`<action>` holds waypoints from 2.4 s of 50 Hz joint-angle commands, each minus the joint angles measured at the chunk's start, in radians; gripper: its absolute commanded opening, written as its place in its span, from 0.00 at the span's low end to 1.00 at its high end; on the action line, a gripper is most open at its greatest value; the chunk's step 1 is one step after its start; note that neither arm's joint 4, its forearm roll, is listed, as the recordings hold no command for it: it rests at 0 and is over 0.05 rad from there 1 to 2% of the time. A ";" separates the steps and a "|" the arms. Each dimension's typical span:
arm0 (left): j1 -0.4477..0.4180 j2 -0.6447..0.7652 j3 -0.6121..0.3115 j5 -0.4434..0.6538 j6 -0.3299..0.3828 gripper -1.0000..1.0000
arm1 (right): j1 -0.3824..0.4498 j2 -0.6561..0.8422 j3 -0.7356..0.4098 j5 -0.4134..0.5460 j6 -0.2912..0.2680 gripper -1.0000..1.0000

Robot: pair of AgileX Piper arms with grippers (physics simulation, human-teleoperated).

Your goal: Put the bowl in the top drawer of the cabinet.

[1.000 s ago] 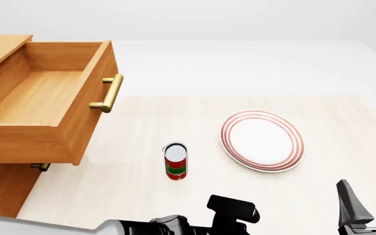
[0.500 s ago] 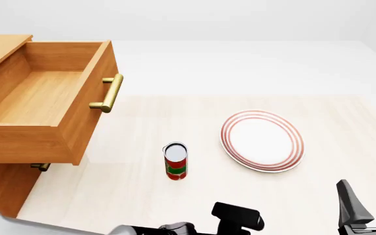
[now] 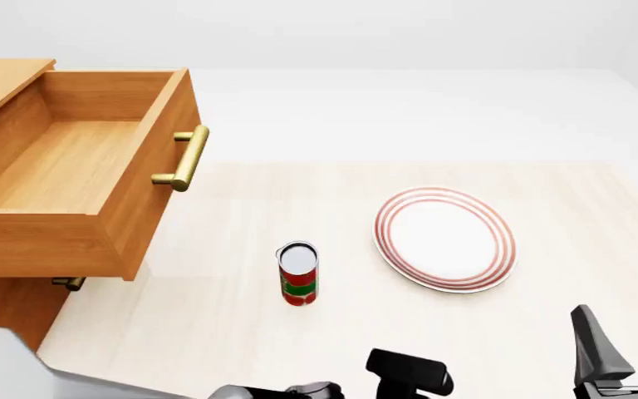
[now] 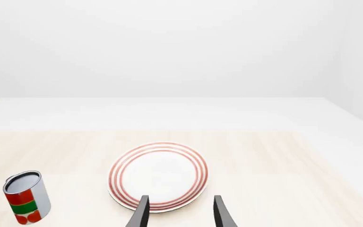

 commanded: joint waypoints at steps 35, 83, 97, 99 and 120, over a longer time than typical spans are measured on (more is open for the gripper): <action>-0.020 0.061 0.022 -0.068 -0.037 1.00 | 0.000 0.000 0.000 0.000 0.000 1.00; 0.081 0.057 -0.041 0.012 0.069 0.00 | 0.000 0.000 0.000 0.000 0.000 1.00; 0.125 0.007 -0.028 0.042 0.101 0.00 | 0.000 0.000 0.000 0.000 0.000 1.00; 0.131 -0.004 -0.025 0.046 0.106 0.00 | 0.000 0.000 0.000 0.000 0.000 1.00; 0.233 -0.124 -0.034 0.131 0.187 0.00 | 0.000 0.000 0.000 0.000 0.000 1.00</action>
